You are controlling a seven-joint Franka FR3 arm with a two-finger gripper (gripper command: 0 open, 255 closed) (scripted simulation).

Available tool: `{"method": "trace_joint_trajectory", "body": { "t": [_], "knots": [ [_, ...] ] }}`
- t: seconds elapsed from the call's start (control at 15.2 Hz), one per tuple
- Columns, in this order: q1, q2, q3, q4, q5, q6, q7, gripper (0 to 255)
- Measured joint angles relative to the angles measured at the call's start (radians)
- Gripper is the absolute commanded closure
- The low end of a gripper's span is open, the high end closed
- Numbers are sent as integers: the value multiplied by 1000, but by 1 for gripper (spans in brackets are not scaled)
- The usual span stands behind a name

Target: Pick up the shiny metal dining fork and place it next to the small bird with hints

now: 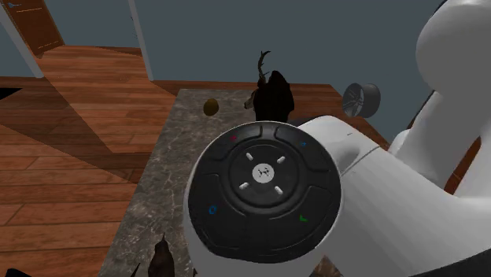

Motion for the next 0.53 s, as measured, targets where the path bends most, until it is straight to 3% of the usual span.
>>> {"method": "trace_joint_trajectory", "body": {
  "t": [0.07,0.2,0.53],
  "knots": [
    [26,73,22,30,-67,-14,73,255],
    [66,138,19,51,-131,-20,144,255],
    [107,202,-6,28,-199,21,204,255]
  ]
}}
